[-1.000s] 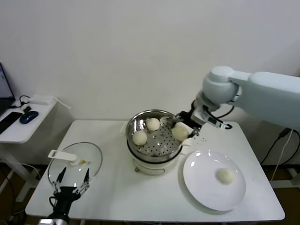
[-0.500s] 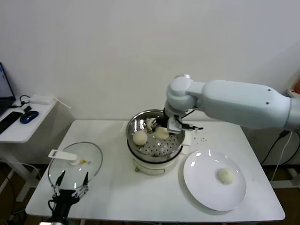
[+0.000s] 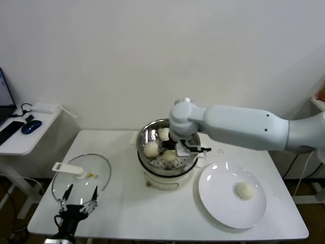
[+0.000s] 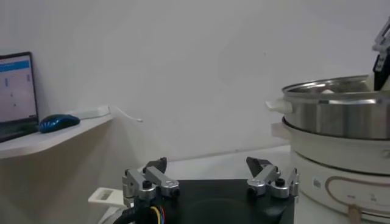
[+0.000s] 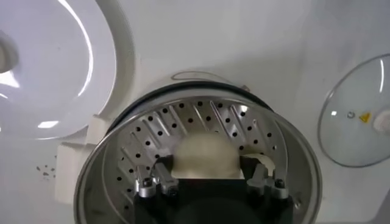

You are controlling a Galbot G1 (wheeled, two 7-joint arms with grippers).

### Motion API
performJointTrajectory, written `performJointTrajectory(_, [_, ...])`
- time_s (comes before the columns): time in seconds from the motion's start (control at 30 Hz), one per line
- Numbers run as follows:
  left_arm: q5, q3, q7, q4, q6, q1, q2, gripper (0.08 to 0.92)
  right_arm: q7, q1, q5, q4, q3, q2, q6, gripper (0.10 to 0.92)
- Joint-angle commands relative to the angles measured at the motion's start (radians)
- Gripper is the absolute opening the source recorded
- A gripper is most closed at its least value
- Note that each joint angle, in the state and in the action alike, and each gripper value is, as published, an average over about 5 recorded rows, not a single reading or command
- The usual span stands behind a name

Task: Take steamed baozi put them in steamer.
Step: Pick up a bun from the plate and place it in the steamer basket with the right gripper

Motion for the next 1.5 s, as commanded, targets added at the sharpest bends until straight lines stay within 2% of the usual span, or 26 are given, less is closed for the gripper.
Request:
performJointTrajectory(0.03, [0.001, 0.002, 0.001, 0.005, 0.001, -0.002, 0.001, 0.823, -0.004, -0.044, -0.055, -0.005, 0.009, 0.019, 0.031, 0.713])
performJointTrajectory(0.9, [0.0, 0.007, 0.001, 0.024, 0.002, -0.005, -0.006, 0.823, 0.001, -0.073, -0.064, -0.009, 0.012, 0.015, 0.067, 0.737])
performJointTrajectory(1.13, [-0.001, 0.007, 0.0, 0.03, 0.0, -0.009, -0.008, 0.823, 0.001, -0.066, -0.049, -0.021, 0.028, 0.017, 0.086, 0.812])
performJointTrajectory(1.5, [-0.004, 0.009, -0.001, 0.034, -0.001, -0.011, -0.012, 0.823, -0.037, 0.055, 0.136, -0.041, 0.038, -0.028, 0.109, 0.823])
